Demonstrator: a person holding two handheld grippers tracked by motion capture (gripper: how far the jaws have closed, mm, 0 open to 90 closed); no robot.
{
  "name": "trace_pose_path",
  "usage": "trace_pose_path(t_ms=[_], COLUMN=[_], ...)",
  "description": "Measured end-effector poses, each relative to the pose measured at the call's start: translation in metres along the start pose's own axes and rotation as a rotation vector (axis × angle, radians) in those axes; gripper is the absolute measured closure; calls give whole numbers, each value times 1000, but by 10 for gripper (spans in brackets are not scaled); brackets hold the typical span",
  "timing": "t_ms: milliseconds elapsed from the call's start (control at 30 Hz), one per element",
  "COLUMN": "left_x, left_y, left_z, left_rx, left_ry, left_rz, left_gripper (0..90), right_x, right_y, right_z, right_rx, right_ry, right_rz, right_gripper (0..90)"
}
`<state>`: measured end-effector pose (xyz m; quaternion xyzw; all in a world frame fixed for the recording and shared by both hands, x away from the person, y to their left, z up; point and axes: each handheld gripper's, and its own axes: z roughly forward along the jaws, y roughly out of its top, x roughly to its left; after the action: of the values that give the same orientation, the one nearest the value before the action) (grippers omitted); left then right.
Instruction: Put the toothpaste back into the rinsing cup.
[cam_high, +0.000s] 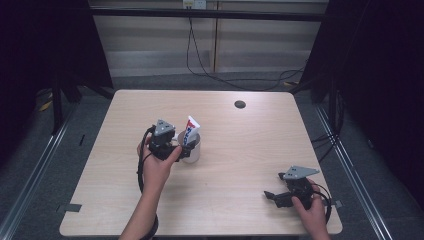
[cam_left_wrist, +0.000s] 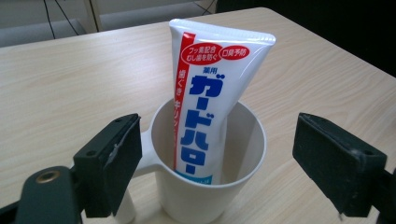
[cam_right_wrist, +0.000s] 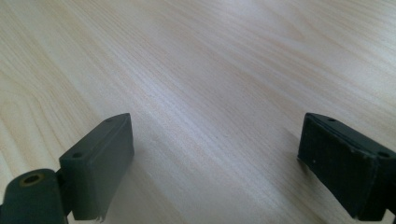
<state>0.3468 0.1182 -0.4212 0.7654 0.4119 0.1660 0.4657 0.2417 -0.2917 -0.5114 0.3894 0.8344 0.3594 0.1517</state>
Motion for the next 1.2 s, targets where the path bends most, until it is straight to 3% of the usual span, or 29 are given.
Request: trace_pose_path(t_ms=[567, 1200], left_x=[2, 12], left_y=[-4, -19], left_z=[-14, -28], left_rx=[21, 15], left_ry=[-13, -17], left_rz=[12, -7], left_gripper=[161, 165], right_x=[0, 0], right_y=[0, 0], right_z=[0, 0], right_rx=[0, 0], right_ry=[0, 0], right_rz=[0, 0], right_gripper=[99, 99])
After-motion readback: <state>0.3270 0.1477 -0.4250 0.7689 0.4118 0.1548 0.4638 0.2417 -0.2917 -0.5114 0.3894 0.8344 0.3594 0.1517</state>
